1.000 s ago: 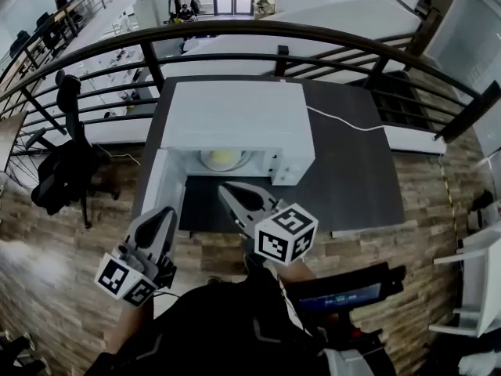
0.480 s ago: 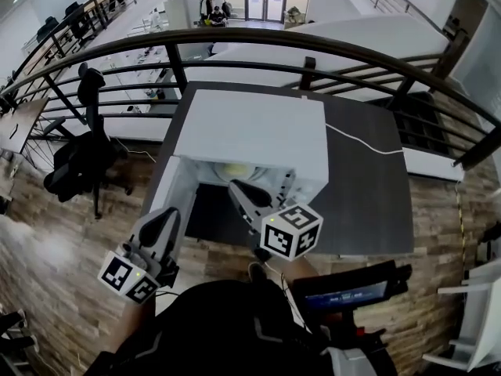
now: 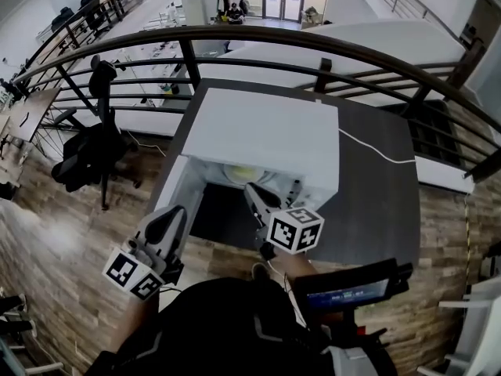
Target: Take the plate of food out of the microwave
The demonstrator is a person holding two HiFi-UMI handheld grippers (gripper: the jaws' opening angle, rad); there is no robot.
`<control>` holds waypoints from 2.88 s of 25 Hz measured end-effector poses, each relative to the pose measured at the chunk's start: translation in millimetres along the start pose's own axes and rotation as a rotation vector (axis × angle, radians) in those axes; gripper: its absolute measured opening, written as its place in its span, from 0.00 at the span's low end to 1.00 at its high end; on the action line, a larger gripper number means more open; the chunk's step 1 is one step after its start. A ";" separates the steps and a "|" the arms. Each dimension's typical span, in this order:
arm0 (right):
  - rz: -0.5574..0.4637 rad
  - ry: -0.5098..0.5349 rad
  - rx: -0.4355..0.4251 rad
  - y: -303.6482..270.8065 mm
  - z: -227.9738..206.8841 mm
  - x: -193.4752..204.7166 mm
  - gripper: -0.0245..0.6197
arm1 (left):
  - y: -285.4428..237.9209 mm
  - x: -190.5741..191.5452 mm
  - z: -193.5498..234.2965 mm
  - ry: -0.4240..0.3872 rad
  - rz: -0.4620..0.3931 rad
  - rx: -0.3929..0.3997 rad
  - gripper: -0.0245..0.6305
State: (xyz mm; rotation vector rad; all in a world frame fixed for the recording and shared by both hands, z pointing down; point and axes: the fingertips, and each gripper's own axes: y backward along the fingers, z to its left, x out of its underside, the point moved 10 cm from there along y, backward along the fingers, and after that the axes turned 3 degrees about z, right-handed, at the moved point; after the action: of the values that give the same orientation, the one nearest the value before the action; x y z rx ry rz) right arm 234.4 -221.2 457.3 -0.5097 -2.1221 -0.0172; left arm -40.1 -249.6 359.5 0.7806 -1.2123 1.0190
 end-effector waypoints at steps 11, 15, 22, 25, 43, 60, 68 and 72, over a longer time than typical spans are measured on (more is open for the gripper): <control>0.062 -0.114 0.052 -36.5 -47.0 45.6 0.02 | -3.7 9.1 10.8 0.007 -0.015 -0.028 0.04; 0.063 -0.180 0.081 -45.4 -62.5 57.5 0.02 | -2.2 9.6 13.0 0.009 -0.031 -0.049 0.04; 0.021 -0.415 0.062 -59.0 -84.9 76.2 0.08 | -2.0 16.6 18.5 0.004 -0.050 -0.092 0.04; 0.041 -0.484 0.087 -63.2 -96.3 86.3 0.12 | -0.6 16.5 17.2 -0.005 -0.041 -0.108 0.04; 0.047 -0.843 0.138 -79.4 -147.4 130.6 0.34 | -2.7 19.4 18.6 -0.014 -0.011 -0.179 0.04; -0.015 -1.053 0.133 -101.1 -167.2 133.8 0.38 | 11.6 17.6 10.8 -0.027 0.026 -0.283 0.04; -0.034 -1.120 0.178 -104.6 -168.9 141.7 0.38 | 15.5 17.6 3.5 -0.028 0.021 -0.295 0.04; -0.046 -1.129 0.196 -109.0 -170.6 143.0 0.38 | 19.5 19.8 4.0 -0.025 0.018 -0.308 0.04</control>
State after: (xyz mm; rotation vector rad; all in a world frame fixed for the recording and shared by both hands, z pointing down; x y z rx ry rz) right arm 260.2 -305.2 689.0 -0.3777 -3.1775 0.5689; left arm -58.8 -242.0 378.9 0.5432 -1.3610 0.8133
